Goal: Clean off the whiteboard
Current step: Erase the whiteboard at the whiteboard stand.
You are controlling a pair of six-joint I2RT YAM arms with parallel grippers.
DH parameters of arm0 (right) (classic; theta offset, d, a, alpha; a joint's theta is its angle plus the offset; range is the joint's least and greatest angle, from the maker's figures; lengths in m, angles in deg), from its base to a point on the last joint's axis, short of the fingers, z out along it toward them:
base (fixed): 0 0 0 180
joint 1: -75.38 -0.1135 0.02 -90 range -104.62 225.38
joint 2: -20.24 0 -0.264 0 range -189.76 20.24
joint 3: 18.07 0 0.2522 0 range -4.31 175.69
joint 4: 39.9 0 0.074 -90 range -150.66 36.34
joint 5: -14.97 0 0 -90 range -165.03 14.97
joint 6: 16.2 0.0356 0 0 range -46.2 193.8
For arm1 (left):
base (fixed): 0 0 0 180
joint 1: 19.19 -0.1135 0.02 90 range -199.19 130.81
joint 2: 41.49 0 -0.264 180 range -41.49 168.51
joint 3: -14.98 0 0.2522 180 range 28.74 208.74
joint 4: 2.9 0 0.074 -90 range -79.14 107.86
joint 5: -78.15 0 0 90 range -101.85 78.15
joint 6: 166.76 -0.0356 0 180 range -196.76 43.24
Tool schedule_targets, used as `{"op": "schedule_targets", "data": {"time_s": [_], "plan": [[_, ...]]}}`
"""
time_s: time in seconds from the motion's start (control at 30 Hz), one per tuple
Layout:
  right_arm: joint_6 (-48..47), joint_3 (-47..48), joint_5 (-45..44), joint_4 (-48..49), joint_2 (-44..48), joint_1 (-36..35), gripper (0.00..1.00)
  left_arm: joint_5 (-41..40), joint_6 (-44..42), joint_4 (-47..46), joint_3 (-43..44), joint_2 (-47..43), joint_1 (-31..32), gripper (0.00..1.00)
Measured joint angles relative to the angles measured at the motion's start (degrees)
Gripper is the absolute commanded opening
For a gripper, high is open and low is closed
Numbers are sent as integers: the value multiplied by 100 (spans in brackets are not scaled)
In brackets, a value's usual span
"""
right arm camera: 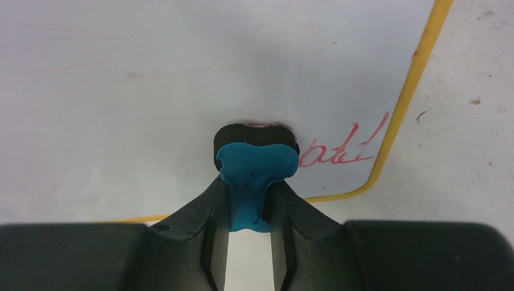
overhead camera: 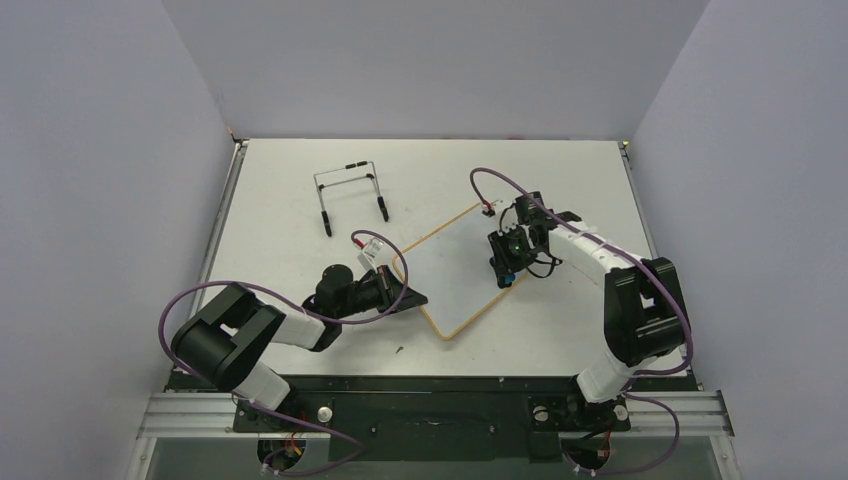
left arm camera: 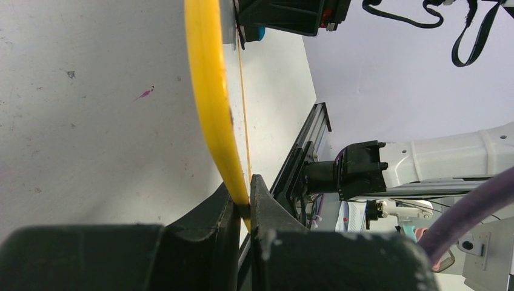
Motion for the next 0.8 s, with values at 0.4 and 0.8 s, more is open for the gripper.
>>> {"op": "schedule_targets", "data": {"time_s": [0.4,0.8], "plan": [[249,2,-162,-17,-151,291,0,0,-37,-24,2,2,2,0],[-411,450,1250,-901,-151,-651,0,24,-107,-50,2,70,-31,0]]}}
